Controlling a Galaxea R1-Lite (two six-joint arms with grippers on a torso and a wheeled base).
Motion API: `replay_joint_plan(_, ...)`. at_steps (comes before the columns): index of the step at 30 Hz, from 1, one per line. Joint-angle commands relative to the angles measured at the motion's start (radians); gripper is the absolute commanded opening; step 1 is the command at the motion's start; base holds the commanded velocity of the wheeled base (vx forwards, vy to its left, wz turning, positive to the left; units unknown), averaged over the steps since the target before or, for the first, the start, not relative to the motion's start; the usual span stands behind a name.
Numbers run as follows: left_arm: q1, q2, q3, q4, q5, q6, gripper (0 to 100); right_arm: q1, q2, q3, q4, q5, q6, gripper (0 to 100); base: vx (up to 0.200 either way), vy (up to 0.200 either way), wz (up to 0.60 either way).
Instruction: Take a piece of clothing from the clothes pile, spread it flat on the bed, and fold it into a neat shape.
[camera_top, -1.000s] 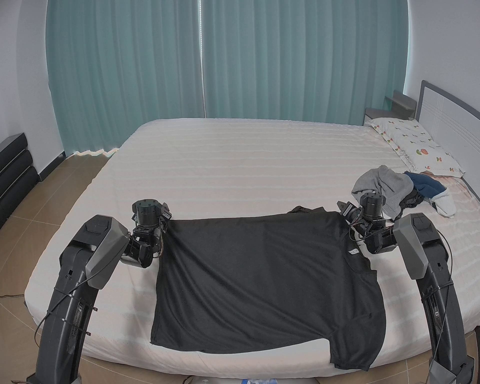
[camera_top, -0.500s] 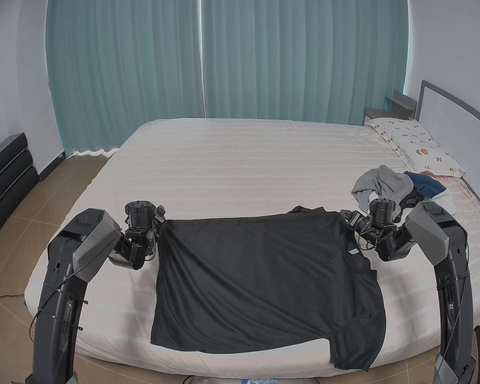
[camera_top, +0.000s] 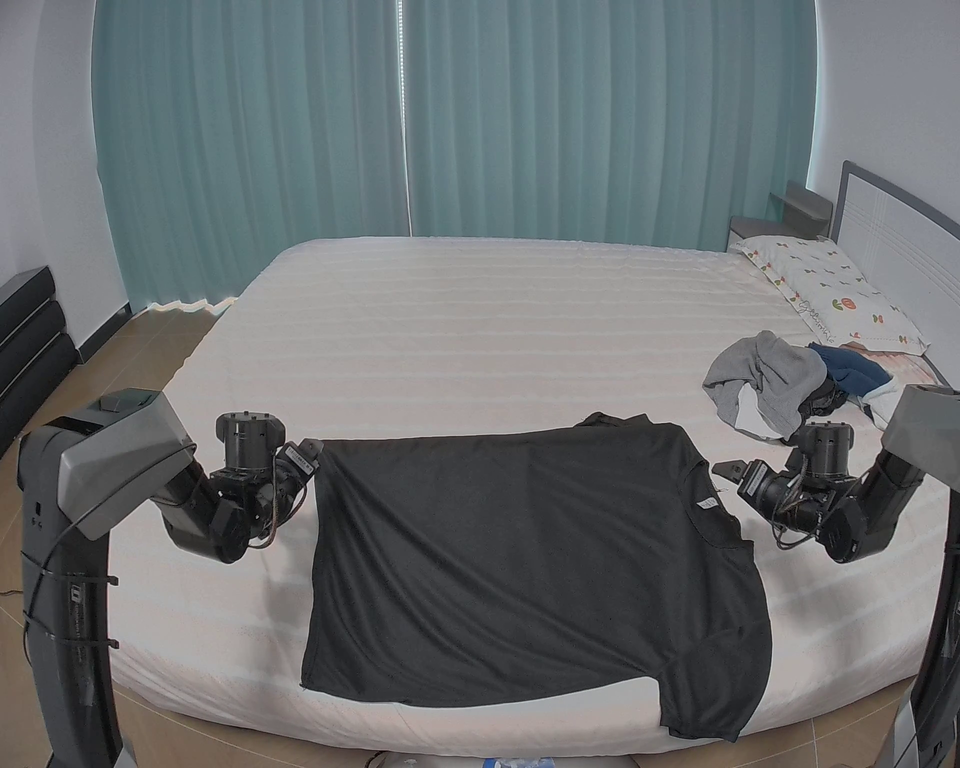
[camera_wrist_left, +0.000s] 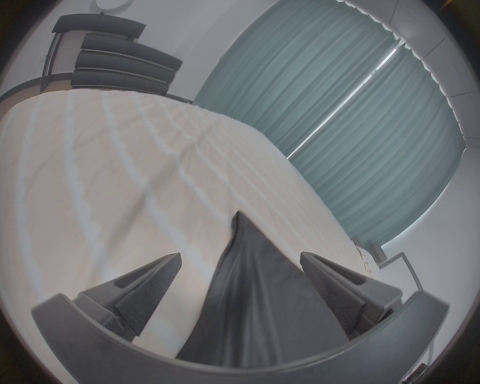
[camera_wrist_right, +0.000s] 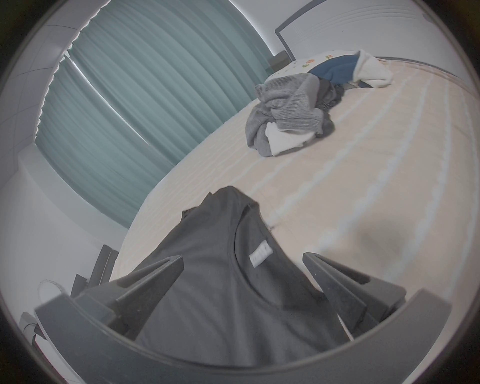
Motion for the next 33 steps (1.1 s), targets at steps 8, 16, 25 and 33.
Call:
replay_joint_plan(8,-0.069,-0.344,0.763,-0.244,-0.2,-0.081,100,0.11,-0.42,0.652,-0.103,0.064,0.098,100,0.0,0.0,0.0)
replay_joint_plan(16,-0.069,-0.309,0.809,-0.301,-0.263,-0.081,100,0.296,-0.275,0.667,-0.134,-0.094,0.288,100,0.0,0.0,0.0)
replay_joint_plan(25,-0.067,-0.292,0.813,-0.302,-0.263,-0.081,100,0.291,-0.132,0.81,-0.516,-0.091,0.3,100,0.0,0.0,0.0)
replay_joint_plan(33,-0.069,-0.296,0.822,-0.31,-0.264,-0.082,100,0.209,-0.101,0.81,-0.591,-0.05,0.275,100,-0.15,0.0,0.0)
